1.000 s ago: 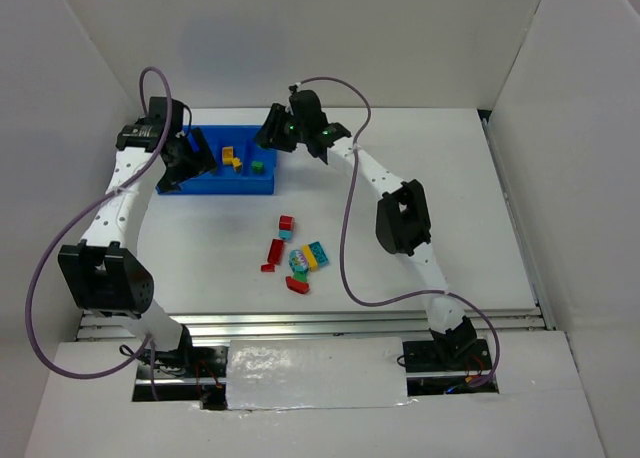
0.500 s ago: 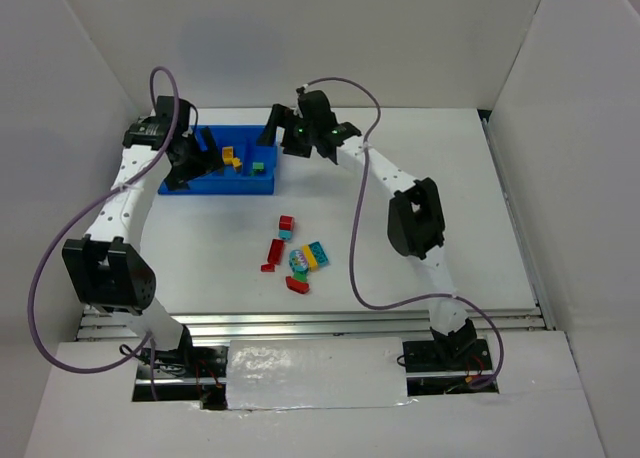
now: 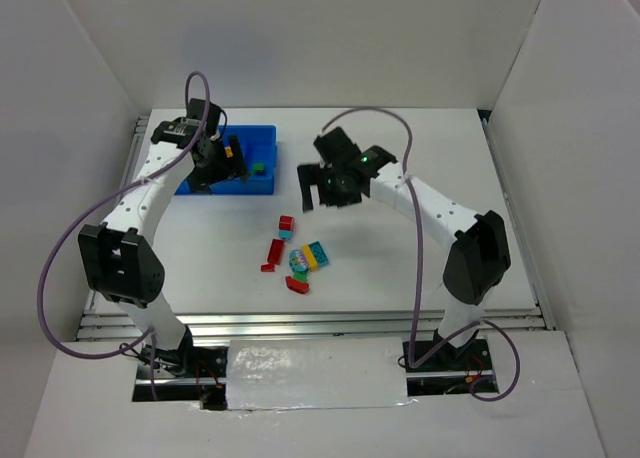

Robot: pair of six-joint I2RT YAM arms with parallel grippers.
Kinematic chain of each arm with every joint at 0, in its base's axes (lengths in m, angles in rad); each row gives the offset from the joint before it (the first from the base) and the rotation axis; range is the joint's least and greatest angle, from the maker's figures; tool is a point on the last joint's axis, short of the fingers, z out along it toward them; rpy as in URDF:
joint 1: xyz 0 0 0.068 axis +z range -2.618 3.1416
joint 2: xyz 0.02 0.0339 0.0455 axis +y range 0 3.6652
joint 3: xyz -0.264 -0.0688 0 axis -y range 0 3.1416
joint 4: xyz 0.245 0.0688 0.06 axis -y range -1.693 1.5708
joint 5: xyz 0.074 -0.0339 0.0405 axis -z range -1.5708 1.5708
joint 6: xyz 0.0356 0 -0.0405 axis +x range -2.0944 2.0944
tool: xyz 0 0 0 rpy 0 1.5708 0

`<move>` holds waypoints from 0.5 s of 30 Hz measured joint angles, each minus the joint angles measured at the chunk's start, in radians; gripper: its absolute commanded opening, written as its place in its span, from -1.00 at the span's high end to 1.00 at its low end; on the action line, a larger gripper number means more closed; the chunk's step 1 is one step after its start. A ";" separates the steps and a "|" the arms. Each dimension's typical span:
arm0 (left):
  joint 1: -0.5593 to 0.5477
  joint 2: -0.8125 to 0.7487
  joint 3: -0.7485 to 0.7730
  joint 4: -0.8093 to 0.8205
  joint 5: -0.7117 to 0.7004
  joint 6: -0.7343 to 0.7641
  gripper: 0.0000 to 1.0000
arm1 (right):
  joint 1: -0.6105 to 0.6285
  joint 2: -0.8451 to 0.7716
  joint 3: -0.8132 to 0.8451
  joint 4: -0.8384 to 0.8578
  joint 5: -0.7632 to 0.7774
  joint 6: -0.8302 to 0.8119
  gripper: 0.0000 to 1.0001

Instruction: Sort the legos into containers by color

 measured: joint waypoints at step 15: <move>0.002 0.066 0.032 0.008 0.054 0.005 -0.99 | 0.106 0.000 -0.319 0.026 -0.013 -0.056 -0.57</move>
